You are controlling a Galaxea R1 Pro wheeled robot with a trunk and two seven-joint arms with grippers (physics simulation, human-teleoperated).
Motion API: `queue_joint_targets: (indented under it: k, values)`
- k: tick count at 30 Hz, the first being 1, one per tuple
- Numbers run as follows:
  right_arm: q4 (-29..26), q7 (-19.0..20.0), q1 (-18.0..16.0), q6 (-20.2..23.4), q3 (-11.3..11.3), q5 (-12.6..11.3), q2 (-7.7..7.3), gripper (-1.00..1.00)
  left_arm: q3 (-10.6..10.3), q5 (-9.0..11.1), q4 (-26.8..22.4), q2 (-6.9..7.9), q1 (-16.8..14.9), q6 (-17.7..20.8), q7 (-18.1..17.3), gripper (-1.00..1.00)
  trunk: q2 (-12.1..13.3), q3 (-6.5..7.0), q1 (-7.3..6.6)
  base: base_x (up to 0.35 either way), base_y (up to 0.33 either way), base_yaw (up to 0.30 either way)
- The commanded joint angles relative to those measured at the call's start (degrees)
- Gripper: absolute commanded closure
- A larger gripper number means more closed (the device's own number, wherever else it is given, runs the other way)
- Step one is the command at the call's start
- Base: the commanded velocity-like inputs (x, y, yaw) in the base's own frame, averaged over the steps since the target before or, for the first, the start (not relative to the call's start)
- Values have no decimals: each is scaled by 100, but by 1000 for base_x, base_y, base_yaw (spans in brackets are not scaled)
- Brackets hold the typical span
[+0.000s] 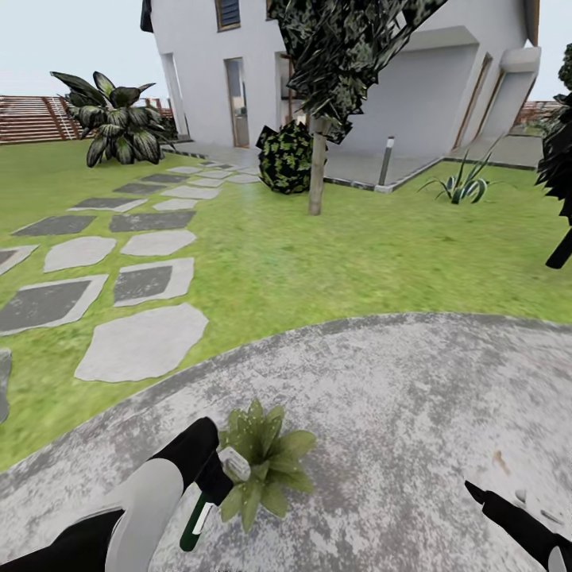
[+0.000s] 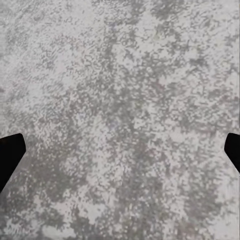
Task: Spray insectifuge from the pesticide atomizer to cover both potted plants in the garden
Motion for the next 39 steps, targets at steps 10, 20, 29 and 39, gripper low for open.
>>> queue_joint_targets:
  k: [10, 20, 29, 39]
  values:
    - [-6, 44, -5, 23, -36, 57, 2, -100, 45, -53, 7, -7, -3, 29, -36, 100, -3, -5, -1, 0, -315, 55]
    - [-6, 47, -8, 23, -36, 57, 2, -100, 45, -52, 7, -7, -1, 29, -36, 100, -3, -5, -1, 0, -179, 251]
    - [-6, 50, -8, 23, -36, 57, 4, -100, 45, -52, 22, -7, 2, 29, -42, 100, -3, -5, -1, 0, -41, 161]
    - [-5, 50, -5, 23, -36, 57, 4, -100, 45, -63, 55, -7, 4, 37, -53, 100, -3, -5, -1, 0, -109, 2]
